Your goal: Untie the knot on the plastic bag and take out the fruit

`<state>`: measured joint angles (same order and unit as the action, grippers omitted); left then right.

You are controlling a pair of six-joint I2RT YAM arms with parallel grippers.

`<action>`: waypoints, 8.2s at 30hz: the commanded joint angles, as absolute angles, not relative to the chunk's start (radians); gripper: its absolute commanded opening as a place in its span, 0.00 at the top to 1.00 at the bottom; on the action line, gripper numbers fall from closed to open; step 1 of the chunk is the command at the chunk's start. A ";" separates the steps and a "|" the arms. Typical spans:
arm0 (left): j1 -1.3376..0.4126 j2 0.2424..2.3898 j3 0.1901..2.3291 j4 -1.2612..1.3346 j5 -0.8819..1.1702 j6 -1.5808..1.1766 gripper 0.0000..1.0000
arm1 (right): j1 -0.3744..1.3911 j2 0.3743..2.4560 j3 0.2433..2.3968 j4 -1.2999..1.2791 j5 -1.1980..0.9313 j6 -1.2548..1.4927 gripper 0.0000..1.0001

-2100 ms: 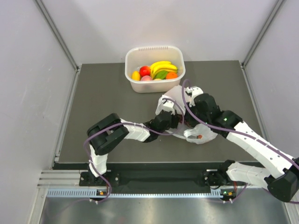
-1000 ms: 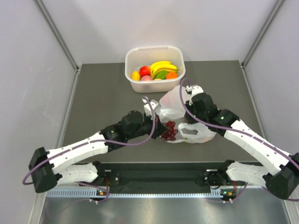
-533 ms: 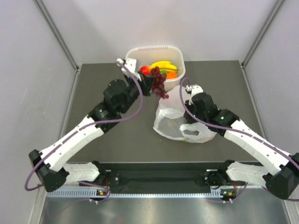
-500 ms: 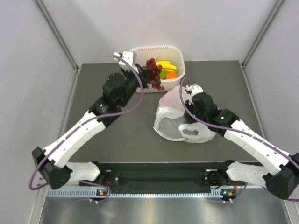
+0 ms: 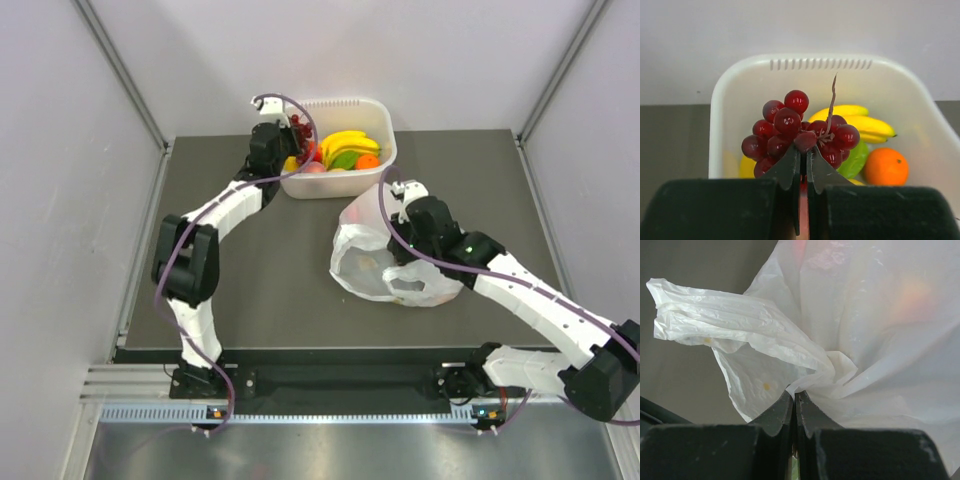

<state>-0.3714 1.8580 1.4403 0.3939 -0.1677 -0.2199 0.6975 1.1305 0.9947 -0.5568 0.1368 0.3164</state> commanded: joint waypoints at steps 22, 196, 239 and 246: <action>-0.642 1.183 0.893 0.341 -0.078 -0.431 0.21 | 0.689 1.109 1.019 -0.537 0.167 0.314 1.00; -1.009 1.319 0.808 0.368 0.088 -0.486 0.19 | 0.657 0.897 1.011 -1.031 0.314 0.435 0.91; -1.005 2.029 1.239 0.342 -0.446 -0.463 0.01 | 0.669 0.934 0.957 -1.114 0.201 0.466 0.01; -0.992 2.059 1.220 0.508 -0.299 -0.379 0.01 | 0.669 0.936 0.946 -1.065 0.192 0.448 0.00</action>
